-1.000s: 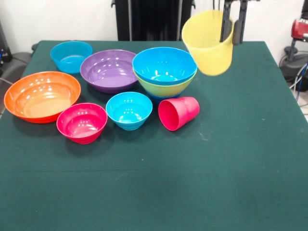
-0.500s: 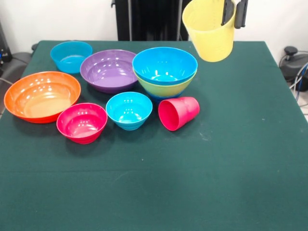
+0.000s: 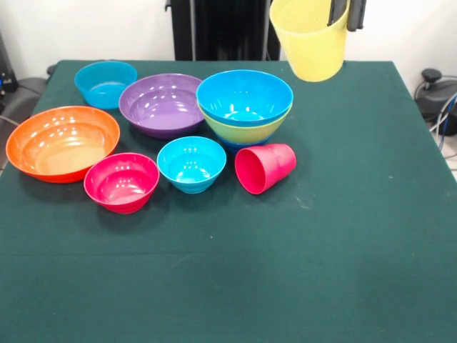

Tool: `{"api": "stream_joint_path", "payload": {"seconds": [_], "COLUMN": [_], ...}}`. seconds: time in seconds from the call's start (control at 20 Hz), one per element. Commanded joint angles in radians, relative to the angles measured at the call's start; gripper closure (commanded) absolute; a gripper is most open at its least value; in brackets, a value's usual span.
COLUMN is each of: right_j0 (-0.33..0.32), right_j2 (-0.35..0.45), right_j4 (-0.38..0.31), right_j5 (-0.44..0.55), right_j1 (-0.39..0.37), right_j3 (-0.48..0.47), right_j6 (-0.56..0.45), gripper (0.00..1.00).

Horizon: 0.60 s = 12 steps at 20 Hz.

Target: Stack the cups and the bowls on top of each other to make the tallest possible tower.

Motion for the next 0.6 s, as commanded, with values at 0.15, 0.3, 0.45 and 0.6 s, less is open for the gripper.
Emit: {"api": "stream_joint_path", "payload": {"seconds": [0.15, 0.3, 0.45, 0.6], "right_j0": [0.003, 0.004, 0.014, 0.017], "right_j2": [-0.035, -0.048, -0.062, -0.069], "right_j4": [-0.107, -0.134, -0.168, -0.193], "right_j5": [0.063, 0.055, 0.048, 0.043], "right_j1": [0.004, 0.006, 0.017, 0.032], "right_j3": [0.135, 0.133, 0.124, 0.115], "right_j6": [-0.196, -0.197, -0.182, -0.165], "gripper": [1.00, 1.00, 1.00, 1.00]}}
